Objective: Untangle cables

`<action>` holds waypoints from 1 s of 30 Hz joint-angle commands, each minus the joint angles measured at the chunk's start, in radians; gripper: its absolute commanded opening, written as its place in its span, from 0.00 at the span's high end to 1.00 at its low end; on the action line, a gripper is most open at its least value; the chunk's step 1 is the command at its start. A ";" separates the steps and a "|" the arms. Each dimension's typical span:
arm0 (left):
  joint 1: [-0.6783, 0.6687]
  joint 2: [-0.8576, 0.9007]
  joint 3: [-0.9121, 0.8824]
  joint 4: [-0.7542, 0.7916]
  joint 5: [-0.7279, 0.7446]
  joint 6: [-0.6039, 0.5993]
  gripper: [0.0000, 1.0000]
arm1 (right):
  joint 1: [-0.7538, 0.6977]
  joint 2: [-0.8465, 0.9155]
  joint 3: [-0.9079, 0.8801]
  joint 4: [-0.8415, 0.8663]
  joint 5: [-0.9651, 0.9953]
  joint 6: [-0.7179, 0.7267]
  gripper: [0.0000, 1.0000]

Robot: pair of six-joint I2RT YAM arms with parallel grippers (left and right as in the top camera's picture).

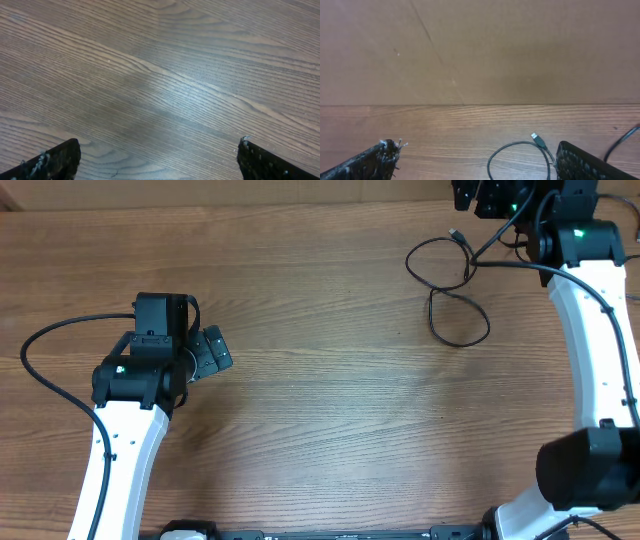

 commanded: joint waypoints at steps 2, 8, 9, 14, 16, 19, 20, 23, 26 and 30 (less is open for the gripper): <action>0.005 0.003 -0.001 0.001 0.003 -0.017 0.01 | 0.003 -0.134 -0.025 0.006 0.010 -0.003 0.00; 0.005 0.003 -0.001 0.001 0.003 -0.017 0.01 | 0.003 -0.225 -0.058 0.020 0.010 -0.004 0.00; 0.005 0.003 -0.001 0.001 0.003 -0.017 0.00 | 0.003 -0.236 -0.058 0.020 0.010 -0.003 0.00; 0.005 0.003 -0.001 0.001 0.003 -0.017 0.00 | 0.003 -0.293 -0.058 -0.005 0.010 -0.003 0.00; 0.005 0.003 -0.001 0.001 0.003 -0.017 0.00 | 0.003 -0.319 -0.063 -0.018 0.010 -0.003 0.00; 0.005 0.003 -0.001 0.001 0.003 -0.017 0.00 | 0.003 -0.367 -0.108 0.001 0.010 -0.003 0.00; 0.005 0.003 -0.001 0.001 0.003 -0.017 0.01 | 0.003 -0.385 -0.127 0.010 0.010 -0.004 0.00; 0.005 0.003 -0.001 0.001 0.003 -0.017 0.01 | 0.003 -0.453 -0.210 0.053 0.010 -0.003 0.00; 0.005 0.003 -0.001 0.001 0.003 -0.017 0.00 | 0.003 -0.526 -0.310 0.120 0.010 -0.004 0.00; 0.005 0.003 -0.001 0.001 0.003 -0.017 0.01 | 0.003 -0.641 -0.477 0.253 0.010 -0.004 0.00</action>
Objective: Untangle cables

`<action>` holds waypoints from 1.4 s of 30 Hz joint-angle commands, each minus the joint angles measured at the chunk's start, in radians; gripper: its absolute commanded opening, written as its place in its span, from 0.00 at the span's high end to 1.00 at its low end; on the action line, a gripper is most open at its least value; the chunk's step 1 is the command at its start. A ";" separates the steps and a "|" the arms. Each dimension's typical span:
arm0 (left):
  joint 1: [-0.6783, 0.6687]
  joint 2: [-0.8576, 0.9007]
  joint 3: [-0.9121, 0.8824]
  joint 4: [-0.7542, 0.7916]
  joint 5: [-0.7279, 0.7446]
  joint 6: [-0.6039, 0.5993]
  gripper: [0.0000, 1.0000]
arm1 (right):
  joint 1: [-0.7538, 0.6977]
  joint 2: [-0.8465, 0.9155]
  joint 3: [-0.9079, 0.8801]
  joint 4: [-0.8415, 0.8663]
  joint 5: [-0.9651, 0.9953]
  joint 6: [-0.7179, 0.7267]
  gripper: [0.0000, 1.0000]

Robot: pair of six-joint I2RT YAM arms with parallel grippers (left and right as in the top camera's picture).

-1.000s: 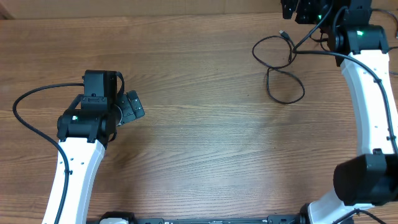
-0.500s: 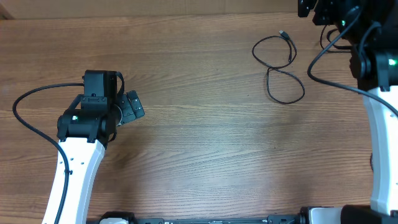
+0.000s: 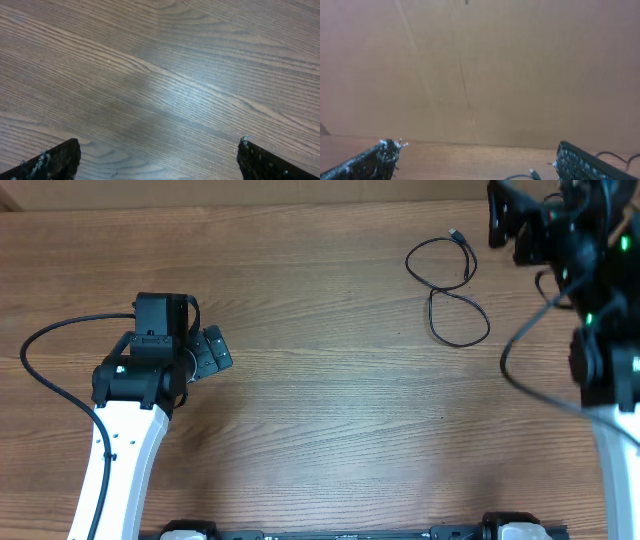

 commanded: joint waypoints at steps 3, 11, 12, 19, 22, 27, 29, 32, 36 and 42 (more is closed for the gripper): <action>0.005 0.003 -0.001 0.001 0.003 -0.017 0.00 | 0.003 -0.161 -0.205 0.170 0.006 -0.003 0.00; 0.005 0.003 -0.001 0.000 0.003 -0.017 0.00 | 0.003 -0.314 -0.296 0.268 0.003 -0.002 0.00; 0.005 0.003 -0.001 0.001 0.003 -0.017 0.00 | 0.003 -0.330 -0.296 0.268 0.003 -0.003 0.00; 0.005 0.003 -0.001 0.001 0.003 -0.017 0.00 | 0.003 -0.457 -0.296 0.262 0.003 -0.003 0.00; 0.005 0.003 -0.001 0.001 0.003 -0.017 0.00 | 0.003 -0.504 -0.296 0.255 0.003 -0.003 0.00; 0.005 0.003 -0.001 0.001 0.003 -0.017 0.01 | 0.003 -0.569 -0.296 0.249 0.003 -0.003 0.00; 0.005 0.003 -0.001 0.001 0.003 -0.017 0.00 | 0.003 -0.593 -0.296 0.248 0.003 -0.003 0.00; 0.005 0.003 -0.001 0.001 0.003 -0.017 0.00 | 0.003 -0.620 -0.296 0.249 0.003 -0.003 0.00; 0.005 0.003 -0.001 0.001 0.003 -0.017 0.00 | 0.003 -0.625 -0.296 0.224 0.003 -0.007 0.00; 0.005 0.003 -0.001 0.001 0.003 -0.017 0.00 | 0.002 -0.665 -0.299 0.015 0.011 -0.077 0.00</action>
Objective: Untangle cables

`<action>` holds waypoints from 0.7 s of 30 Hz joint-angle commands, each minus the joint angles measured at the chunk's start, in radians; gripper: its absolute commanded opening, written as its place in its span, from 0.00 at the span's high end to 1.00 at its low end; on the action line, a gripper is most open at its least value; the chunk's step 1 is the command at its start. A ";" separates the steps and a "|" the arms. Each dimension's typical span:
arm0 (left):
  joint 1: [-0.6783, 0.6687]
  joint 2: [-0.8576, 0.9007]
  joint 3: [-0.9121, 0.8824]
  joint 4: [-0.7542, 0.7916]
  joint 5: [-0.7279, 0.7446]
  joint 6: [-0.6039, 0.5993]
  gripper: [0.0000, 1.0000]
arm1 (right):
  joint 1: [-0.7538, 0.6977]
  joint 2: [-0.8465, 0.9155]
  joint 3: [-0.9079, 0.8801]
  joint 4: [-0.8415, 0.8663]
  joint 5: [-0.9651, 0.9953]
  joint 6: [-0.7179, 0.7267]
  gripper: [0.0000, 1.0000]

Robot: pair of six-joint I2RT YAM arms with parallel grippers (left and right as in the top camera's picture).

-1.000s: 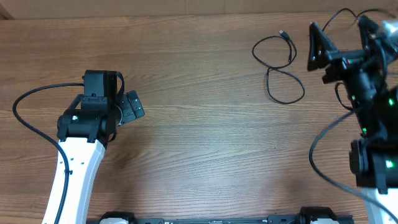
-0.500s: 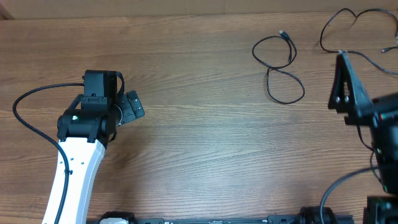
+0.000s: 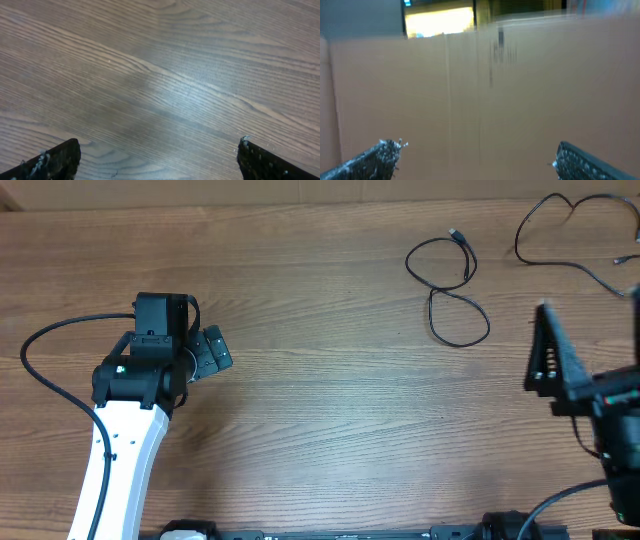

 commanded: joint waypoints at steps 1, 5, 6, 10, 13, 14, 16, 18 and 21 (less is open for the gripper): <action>0.005 0.003 -0.001 0.002 0.003 -0.017 0.01 | -0.001 -0.058 -0.011 -0.023 0.009 -0.073 0.00; 0.005 0.003 -0.001 0.002 0.003 -0.017 0.00 | -0.034 -0.173 -0.034 -0.024 0.009 -0.072 0.00; 0.005 0.003 -0.001 0.002 0.003 -0.017 0.00 | -0.036 -0.199 -0.037 -0.024 0.009 -0.072 0.00; 0.005 0.003 -0.001 0.002 0.003 -0.017 0.01 | -0.036 -0.325 -0.042 -0.036 0.009 -0.072 0.00; 0.005 0.003 -0.001 0.002 0.003 -0.017 0.01 | -0.028 -0.408 -0.041 -0.042 0.009 -0.072 0.00; 0.005 0.003 -0.001 0.002 0.003 -0.017 0.00 | -0.024 -0.433 -0.041 -0.043 0.009 -0.072 0.00; 0.005 0.003 -0.001 0.002 0.003 -0.017 0.00 | -0.016 -0.470 -0.040 -0.043 0.009 -0.072 0.00; 0.005 0.003 -0.001 0.002 0.003 -0.017 0.00 | -0.012 -0.495 -0.031 -0.046 0.010 -0.073 0.00; 0.005 0.003 -0.001 0.002 0.003 -0.017 0.01 | -0.012 -0.520 -0.012 -0.049 0.009 -0.072 0.00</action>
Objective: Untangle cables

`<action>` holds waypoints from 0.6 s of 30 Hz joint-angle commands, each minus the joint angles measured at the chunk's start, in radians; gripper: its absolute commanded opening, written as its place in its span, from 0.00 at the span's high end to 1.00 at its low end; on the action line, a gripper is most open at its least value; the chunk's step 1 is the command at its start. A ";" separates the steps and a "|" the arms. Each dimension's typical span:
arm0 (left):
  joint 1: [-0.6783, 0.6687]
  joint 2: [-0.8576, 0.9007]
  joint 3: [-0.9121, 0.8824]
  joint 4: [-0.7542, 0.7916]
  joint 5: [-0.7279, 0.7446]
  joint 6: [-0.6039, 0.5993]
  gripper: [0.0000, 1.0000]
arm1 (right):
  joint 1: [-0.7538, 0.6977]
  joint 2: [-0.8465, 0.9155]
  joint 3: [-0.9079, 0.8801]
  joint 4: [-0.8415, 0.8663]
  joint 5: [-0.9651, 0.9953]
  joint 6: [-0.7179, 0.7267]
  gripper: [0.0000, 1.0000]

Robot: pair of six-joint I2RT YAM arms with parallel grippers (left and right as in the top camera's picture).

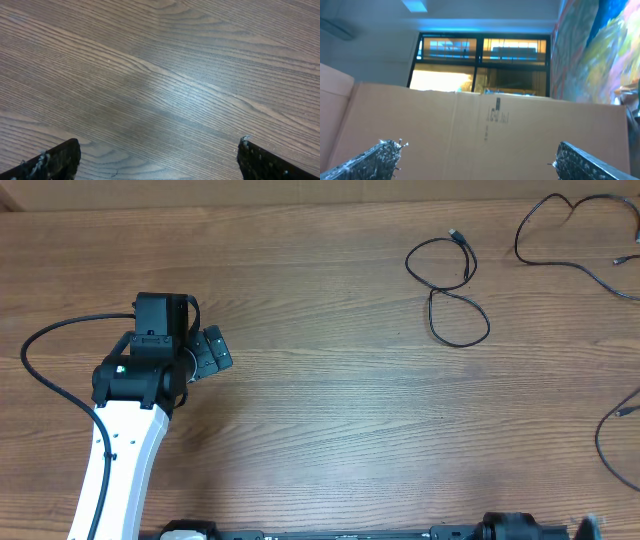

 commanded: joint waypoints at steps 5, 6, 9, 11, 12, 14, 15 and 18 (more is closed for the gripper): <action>0.005 0.003 -0.001 0.001 0.003 -0.017 0.00 | 0.005 -0.077 0.064 -0.030 0.007 -0.004 0.00; 0.005 0.003 -0.001 0.001 0.003 -0.017 0.00 | 0.005 -0.084 0.079 -0.041 0.007 -0.004 0.00; 0.005 0.003 -0.001 0.001 0.003 -0.017 0.00 | 0.005 -0.097 0.145 -0.093 0.007 -0.004 0.00; 0.005 0.003 -0.001 0.001 0.003 -0.017 0.00 | 0.005 -0.097 0.198 -0.123 0.007 -0.004 0.00; 0.005 0.003 -0.001 0.001 0.003 -0.017 0.01 | 0.005 -0.097 0.219 -0.129 0.007 -0.004 0.00; 0.005 0.003 -0.001 0.001 0.003 -0.017 0.01 | 0.006 -0.097 0.270 -0.145 0.007 -0.004 0.00; 0.005 0.003 -0.001 0.001 0.003 -0.017 0.01 | 0.008 -0.097 0.293 -0.145 0.007 -0.004 0.00; 0.005 0.003 -0.001 0.001 0.003 -0.017 0.00 | 0.008 -0.097 0.344 -0.148 0.007 -0.004 0.00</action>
